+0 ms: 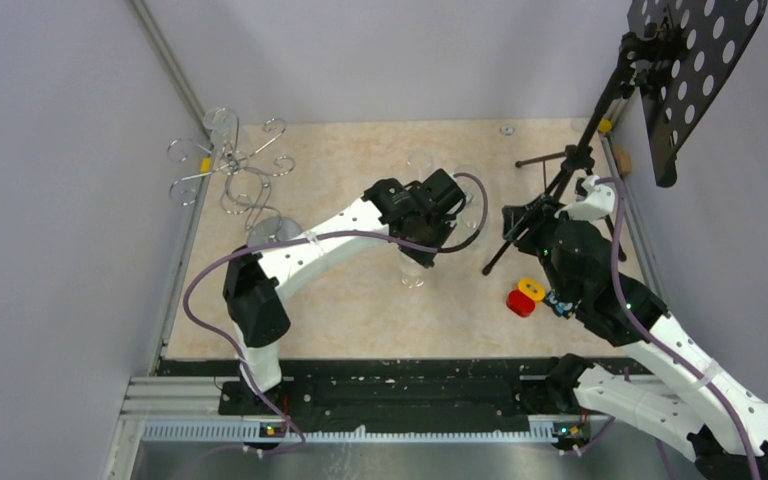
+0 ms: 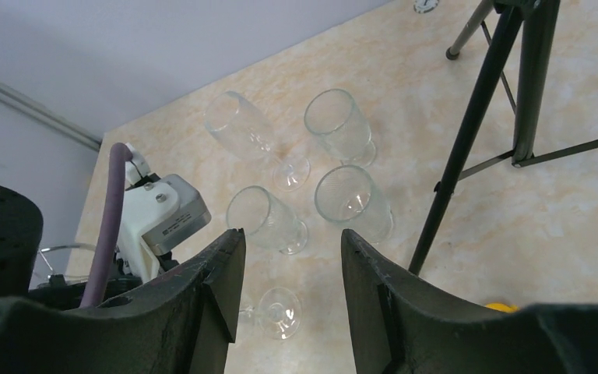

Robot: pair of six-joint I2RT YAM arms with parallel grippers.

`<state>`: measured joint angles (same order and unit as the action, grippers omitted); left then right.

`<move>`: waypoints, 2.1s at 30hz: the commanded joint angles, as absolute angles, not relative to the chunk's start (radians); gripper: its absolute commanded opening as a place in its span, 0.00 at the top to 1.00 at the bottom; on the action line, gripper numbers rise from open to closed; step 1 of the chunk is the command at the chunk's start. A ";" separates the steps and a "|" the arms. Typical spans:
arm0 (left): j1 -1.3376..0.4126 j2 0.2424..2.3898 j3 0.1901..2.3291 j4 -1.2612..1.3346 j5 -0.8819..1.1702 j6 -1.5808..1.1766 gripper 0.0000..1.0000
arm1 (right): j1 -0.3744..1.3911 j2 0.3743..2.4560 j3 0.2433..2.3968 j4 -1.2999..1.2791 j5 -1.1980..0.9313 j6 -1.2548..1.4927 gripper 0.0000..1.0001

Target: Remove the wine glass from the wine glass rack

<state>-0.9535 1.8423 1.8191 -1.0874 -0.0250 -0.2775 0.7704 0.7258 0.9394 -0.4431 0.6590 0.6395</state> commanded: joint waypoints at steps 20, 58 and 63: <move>-0.953 1.892 1.912 -1.053 -0.021 -0.267 0.91 | 0.779 0.706 0.960 -0.460 0.672 0.673 0.51; -0.298 1.331 1.997 -0.832 -0.108 -0.332 0.08 | 0.779 0.713 0.951 -0.422 0.634 0.677 0.50; -0.122 1.340 2.051 -0.842 -0.013 -0.380 0.10 | 0.779 0.717 0.936 -0.410 0.622 0.684 0.50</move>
<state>-0.2272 1.3506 1.9930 -0.8974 -0.1043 -0.3252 0.7704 0.7147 0.9367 -0.4519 0.6357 0.6773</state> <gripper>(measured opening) 0.904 0.497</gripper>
